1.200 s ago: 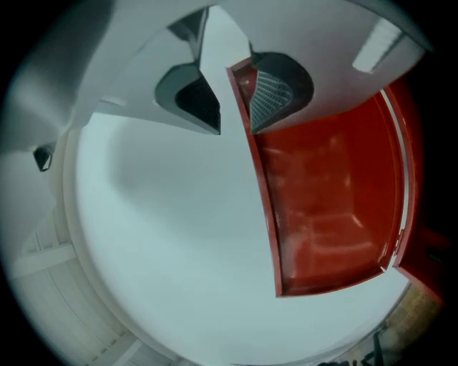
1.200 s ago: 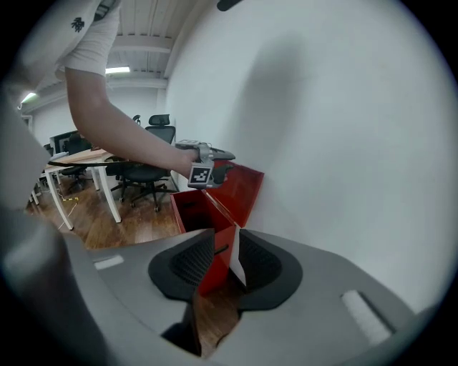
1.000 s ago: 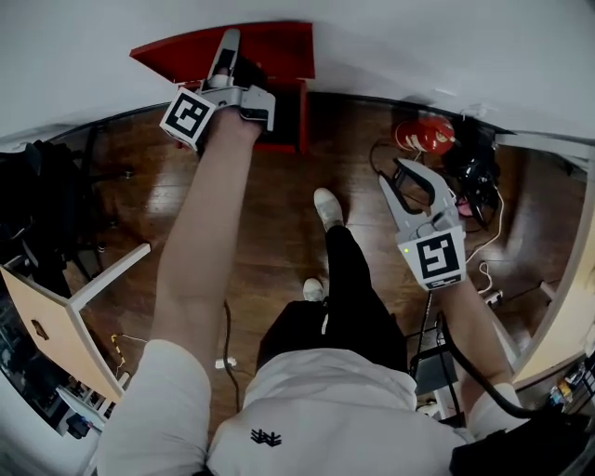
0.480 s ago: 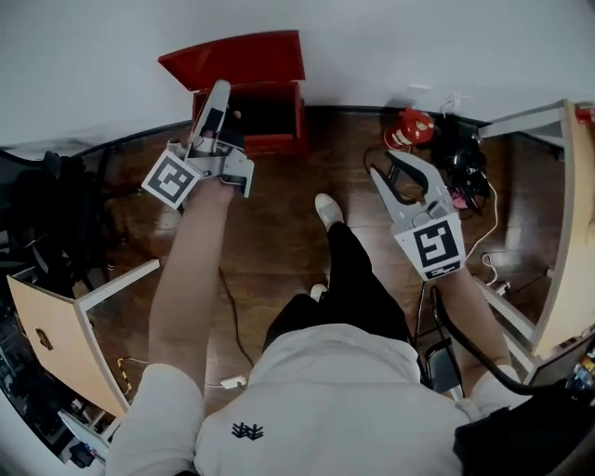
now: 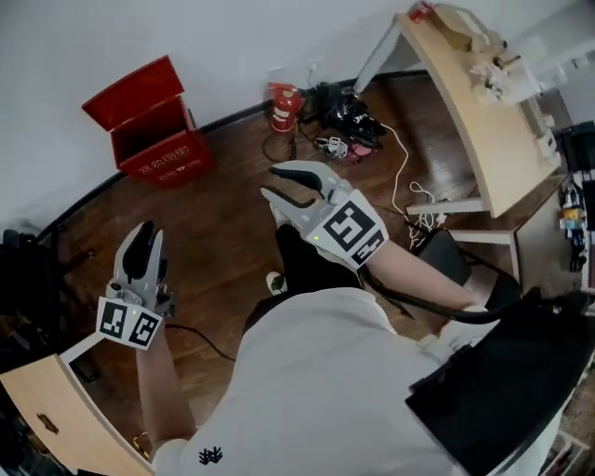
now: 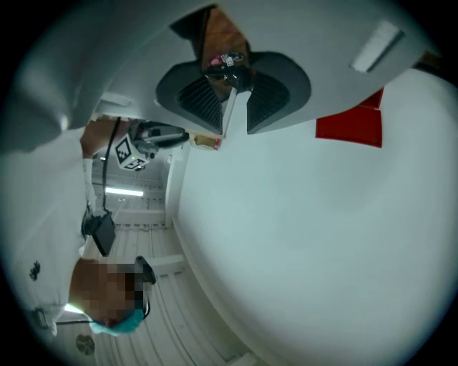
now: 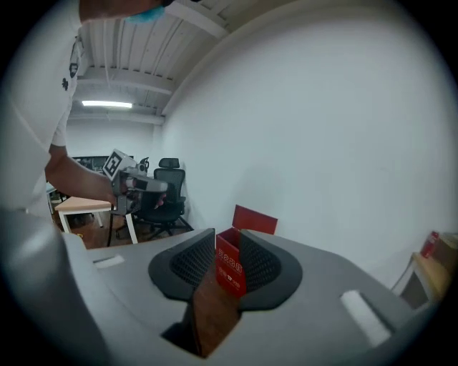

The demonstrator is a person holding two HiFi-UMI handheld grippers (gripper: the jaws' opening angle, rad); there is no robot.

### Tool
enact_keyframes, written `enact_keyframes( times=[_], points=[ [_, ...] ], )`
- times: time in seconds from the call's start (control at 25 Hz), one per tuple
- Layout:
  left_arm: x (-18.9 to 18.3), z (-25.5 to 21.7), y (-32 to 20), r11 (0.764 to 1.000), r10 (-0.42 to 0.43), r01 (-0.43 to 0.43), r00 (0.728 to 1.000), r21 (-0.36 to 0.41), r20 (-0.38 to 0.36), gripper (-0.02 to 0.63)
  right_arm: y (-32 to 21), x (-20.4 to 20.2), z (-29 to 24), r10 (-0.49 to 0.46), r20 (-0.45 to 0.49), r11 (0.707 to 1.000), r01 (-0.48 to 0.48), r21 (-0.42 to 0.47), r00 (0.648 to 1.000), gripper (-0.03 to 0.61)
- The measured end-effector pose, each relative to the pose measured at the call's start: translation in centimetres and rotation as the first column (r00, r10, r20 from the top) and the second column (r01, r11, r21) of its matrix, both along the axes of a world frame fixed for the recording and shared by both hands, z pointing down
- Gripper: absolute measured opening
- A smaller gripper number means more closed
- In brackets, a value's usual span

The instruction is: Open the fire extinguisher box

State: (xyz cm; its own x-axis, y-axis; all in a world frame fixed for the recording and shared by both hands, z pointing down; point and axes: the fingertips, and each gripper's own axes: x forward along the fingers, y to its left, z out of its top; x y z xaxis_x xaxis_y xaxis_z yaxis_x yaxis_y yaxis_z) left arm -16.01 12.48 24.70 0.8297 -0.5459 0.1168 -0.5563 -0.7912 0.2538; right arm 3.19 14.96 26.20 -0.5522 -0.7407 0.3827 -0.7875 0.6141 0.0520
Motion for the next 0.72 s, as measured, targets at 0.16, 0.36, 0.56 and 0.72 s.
enact_keyframes(
  times=[0.16,0.36,0.56,0.72],
  points=[
    [0.9,-1.3,7.8,0.997,0.072,-0.073,0.996,0.011,0.061,0.098,4.5,1.0,-2.0,0.021,0.016,1.000,-0.021,0.001,1.000,0.106],
    [2.8,-3.4,13.1,0.995,0.079,-0.082,0.996,0.060,0.051,0.098,8.8,2.9,-3.4,0.035,0.025,0.999,-0.035,0.001,0.999,0.104],
    [6.8,-4.1,17.0,0.993,0.087,-0.089,0.996,0.078,0.033,0.098,12.6,4.9,-4.1,0.008,0.053,1.000,-0.007,-0.021,0.999,0.103],
    [10.4,-4.8,19.6,0.990,0.102,-0.101,0.995,0.095,-0.005,0.098,15.5,7.4,-4.2,0.000,0.041,1.000,0.000,-0.021,0.999,0.098]
  ],
)
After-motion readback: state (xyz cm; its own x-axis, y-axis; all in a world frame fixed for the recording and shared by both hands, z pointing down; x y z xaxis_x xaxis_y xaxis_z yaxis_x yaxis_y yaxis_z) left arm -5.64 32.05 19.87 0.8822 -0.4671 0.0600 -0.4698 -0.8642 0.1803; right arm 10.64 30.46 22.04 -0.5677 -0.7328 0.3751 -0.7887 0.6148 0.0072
